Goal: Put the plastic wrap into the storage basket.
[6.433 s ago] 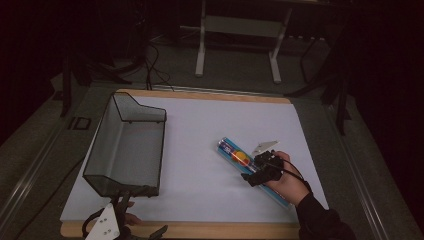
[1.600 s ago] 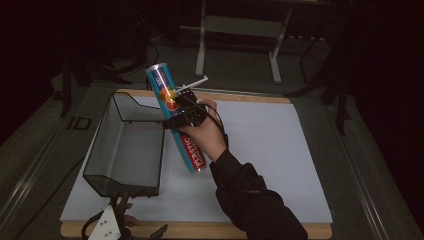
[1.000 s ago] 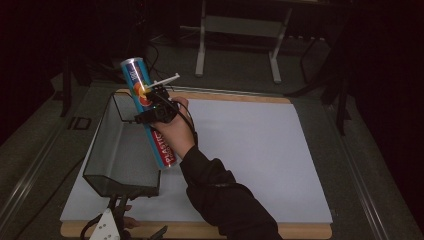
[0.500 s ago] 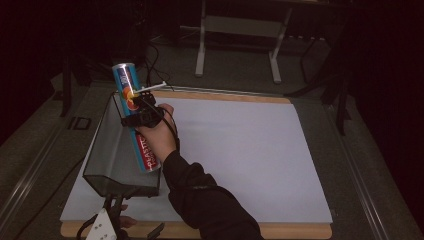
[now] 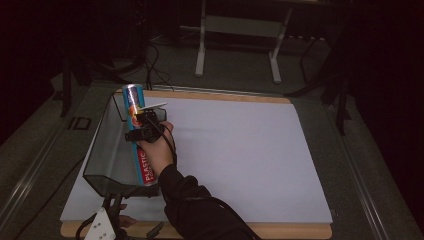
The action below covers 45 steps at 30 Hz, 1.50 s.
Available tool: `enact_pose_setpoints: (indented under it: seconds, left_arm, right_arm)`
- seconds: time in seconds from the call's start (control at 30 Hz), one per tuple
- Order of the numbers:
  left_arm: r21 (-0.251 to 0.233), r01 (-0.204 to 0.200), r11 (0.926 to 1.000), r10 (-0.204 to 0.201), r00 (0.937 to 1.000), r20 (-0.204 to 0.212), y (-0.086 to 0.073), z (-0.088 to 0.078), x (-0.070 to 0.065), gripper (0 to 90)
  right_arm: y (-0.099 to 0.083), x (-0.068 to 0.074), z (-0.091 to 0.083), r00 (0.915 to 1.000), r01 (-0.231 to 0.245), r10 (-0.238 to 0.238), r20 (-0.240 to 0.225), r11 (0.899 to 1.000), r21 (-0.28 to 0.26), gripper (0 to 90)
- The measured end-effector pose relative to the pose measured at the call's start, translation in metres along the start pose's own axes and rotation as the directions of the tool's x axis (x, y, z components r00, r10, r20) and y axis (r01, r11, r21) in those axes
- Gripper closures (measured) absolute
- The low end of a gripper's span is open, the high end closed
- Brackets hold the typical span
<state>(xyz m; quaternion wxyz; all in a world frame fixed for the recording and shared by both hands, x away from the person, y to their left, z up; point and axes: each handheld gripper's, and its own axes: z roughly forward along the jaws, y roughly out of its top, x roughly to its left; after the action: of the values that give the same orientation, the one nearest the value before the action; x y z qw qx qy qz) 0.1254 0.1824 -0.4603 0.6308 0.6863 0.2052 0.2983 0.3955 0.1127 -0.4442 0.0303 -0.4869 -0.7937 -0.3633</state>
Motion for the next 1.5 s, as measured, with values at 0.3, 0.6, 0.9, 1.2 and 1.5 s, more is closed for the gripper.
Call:
enact_pose_setpoints:
  seconds: [0.3,0.6,0.9,1.2,1.5]
  left_arm:
    - [-0.002,-0.002,1.0000,0.002,1.0000,0.004,0.000,0.000,-0.001,0.7]
    - [0.002,0.002,1.0000,-0.002,0.9999,0.011,0.000,0.000,0.000,0.6]
    - [0.008,0.005,1.0000,-0.005,0.9998,0.021,0.000,0.001,-0.001,0.6]
    - [0.011,0.013,0.9999,-0.013,0.9996,0.023,-0.001,0.001,0.001,0.6]
    - [0.014,0.013,0.9998,-0.013,0.9994,0.031,-0.001,0.002,0.000,0.6]
  right_arm:
    - [-0.006,-0.004,0.012,0.9953,-0.074,0.074,0.063,0.997,-0.001,31.1]
    - [-0.009,-0.014,0.022,0.9900,-0.112,0.113,0.084,0.994,-0.016,30.4]
    - [-0.009,-0.018,0.028,0.9881,-0.114,0.114,0.104,0.993,-0.005,29.7]
    - [-0.006,-0.019,0.029,0.9941,-0.046,0.043,0.100,0.999,0.026,26.1]
    - [0.003,-0.017,0.004,0.9911,0.092,-0.089,0.098,0.995,-0.024,13.8]
